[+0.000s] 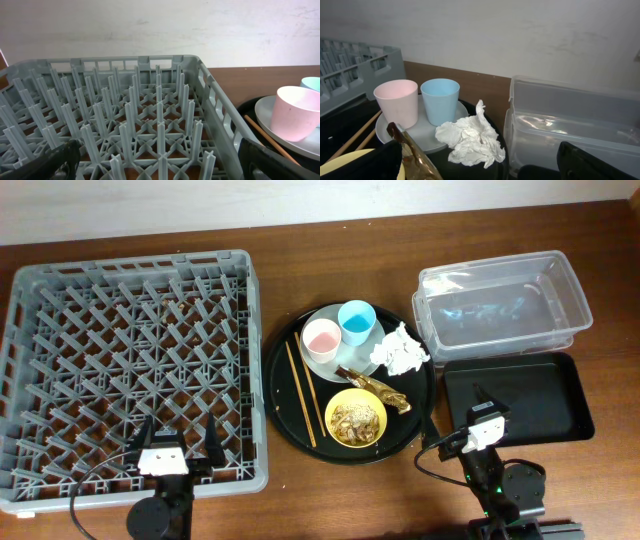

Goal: Sort waste into correct bins and load items into the dishwasher rack

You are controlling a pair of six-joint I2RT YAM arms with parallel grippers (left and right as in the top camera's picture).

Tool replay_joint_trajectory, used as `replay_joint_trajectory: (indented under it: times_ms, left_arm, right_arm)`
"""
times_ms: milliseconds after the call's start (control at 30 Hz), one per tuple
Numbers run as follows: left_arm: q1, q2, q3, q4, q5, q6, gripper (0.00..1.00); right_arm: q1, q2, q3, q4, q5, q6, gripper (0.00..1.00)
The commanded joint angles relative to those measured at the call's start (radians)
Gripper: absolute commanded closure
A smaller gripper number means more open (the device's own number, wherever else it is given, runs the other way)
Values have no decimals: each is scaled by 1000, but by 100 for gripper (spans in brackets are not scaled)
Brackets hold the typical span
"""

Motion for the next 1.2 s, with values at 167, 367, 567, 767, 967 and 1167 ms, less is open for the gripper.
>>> replay_joint_trajectory:
  times_ms: [167, 367, 567, 767, 967, 1167]
  left_arm:
    - [-5, -9, -7, 6, 11, 16, 1]
    - [-26, -9, -7, 6, 11, 16, 1]
    - [-29, -9, -7, 6, 11, 16, 1]
    - [-29, -9, -7, 5, 11, 16, 1]
    - [-29, -9, -7, 5, 11, 16, 0]
    - [-29, -9, -7, 5, 11, 16, 1]
  right_arm:
    - [-6, -6, -5, -6, -2, 8, 1]
    - [-6, -6, -5, -6, -2, 7, 1]
    - [-6, -6, -5, -6, -2, 8, 1]
    - [-6, -6, -5, -6, -2, 8, 1]
    - [-6, -6, -5, -6, -3, 8, 1]
    - [-6, 0, -4, 21, -104, 11, 1]
